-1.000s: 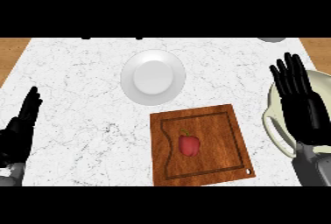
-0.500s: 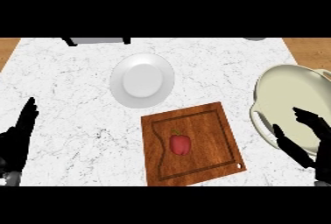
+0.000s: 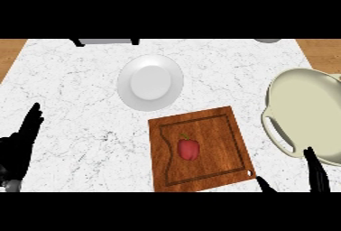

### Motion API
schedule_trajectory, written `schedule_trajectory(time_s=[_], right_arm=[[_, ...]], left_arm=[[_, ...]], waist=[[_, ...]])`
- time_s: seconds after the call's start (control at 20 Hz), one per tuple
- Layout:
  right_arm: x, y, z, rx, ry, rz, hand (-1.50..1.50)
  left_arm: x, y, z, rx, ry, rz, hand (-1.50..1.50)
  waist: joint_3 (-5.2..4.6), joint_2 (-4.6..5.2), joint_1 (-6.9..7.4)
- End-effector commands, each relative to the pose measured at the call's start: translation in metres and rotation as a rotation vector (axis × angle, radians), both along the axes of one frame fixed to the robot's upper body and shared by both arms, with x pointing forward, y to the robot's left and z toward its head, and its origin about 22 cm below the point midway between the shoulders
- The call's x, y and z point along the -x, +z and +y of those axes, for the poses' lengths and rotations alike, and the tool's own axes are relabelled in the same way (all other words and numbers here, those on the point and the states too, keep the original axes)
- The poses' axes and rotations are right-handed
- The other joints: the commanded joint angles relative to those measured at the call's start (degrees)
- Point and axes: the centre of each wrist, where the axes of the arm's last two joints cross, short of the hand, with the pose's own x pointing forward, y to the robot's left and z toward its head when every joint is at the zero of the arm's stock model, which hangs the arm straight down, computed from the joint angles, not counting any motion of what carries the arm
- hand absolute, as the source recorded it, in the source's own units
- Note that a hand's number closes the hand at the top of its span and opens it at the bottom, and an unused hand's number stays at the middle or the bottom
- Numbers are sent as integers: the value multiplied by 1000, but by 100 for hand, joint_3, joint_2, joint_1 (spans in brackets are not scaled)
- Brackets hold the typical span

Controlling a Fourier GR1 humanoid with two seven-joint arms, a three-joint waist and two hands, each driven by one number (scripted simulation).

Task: Pick the bell pepper from the cutting board and place it in the pot

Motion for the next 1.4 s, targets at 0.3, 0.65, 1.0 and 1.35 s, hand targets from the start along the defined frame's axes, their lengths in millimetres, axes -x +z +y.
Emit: schedule_trajectory(time_s=[0.3,0.65,1.0,1.35], right_arm=[[41,-8,53,29,-23,261,-150],[40,1,61,45,-59,645,-150],[-4,44,120,52,-81,865,-150],[-50,96,163,166,-134,995,-150]], left_arm=[[-5,5,-9,-1,-55,-6,0],[-14,18,-18,-1,-98,-32,0],[-16,16,-27,11,-118,-13,0],[-24,17,-28,24,-102,-15,0]], waist=[[-22,161,319],[-20,220,522],[17,179,665],[48,118,551]])
